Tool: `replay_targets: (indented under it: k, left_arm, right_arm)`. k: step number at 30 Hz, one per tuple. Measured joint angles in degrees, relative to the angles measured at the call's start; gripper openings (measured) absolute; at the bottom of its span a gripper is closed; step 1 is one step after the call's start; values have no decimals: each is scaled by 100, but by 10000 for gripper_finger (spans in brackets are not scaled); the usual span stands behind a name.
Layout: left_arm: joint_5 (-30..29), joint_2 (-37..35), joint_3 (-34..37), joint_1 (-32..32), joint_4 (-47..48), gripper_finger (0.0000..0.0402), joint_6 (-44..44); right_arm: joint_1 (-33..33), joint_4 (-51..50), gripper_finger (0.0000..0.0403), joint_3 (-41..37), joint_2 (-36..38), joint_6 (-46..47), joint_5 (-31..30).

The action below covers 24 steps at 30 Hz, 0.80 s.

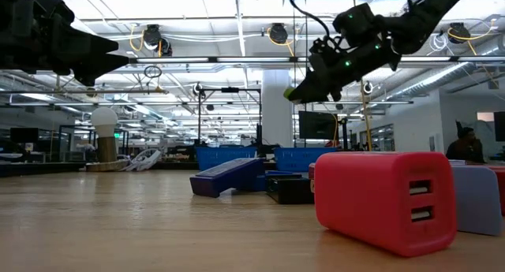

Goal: Pick & Place Office items
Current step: Put the green charger adapter into the right blue bin

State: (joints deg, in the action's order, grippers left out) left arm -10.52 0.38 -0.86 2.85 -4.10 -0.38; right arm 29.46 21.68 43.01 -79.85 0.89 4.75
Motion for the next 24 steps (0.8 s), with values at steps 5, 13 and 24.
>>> replay_targets:
  k: [5,13,24]
  left_arm:
    - [0,0,0,1,0,255,1]
    - [1,0,0,0,2,255,8]
    - [2,0,-1,1,2,255,3]
  right_arm:
    - [334,-434,133,408,0,11,0]
    - [591,-680,133,901,-593,-68,5]
    - [1363,-1107,133,1109,-1427,33,-43]
